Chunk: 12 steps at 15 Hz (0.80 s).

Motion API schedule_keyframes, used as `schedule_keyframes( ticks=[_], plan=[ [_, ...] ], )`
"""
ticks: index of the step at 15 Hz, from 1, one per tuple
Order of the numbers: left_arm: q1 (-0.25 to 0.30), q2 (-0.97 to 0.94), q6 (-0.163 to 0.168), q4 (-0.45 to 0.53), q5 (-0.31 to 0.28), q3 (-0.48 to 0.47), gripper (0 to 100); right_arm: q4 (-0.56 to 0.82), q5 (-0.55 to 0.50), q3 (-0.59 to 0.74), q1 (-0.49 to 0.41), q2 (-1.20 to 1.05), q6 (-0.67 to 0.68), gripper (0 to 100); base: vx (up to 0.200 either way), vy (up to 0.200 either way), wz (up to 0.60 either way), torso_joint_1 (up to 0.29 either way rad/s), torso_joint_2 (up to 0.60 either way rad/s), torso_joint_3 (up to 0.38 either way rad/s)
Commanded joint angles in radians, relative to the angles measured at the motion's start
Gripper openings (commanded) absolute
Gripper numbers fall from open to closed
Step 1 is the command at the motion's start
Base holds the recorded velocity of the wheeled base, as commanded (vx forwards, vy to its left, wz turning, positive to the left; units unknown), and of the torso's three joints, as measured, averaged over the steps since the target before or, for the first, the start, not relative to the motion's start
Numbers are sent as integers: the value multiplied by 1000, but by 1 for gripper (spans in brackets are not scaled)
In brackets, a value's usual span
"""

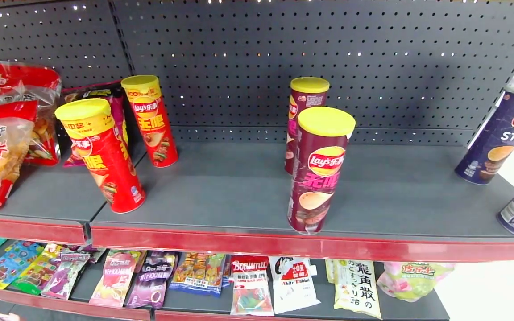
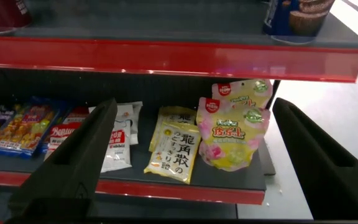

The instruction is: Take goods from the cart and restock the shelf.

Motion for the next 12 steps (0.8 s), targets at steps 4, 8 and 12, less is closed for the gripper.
schedule_keyframes(
  ticks=[4, 8, 12],
  plan=[
    [0, 6, -32, -95, -28, 77, 100, 0, 1, 0, 1, 1, 1, 100, 0, 0, 0, 0, 0, 0],
    [0, 6, -44, -57, -47, 78, 100, 0, 2, 0, 1, 1, 0, 100, 0, 0, 0, 0, 0, 0],
    [-1, 6, -58, -57, -50, 78, 100, 0, 2, 0, 1, 1, 0, 100, 0, 0, 0, 0, 0, 0]
  ],
)
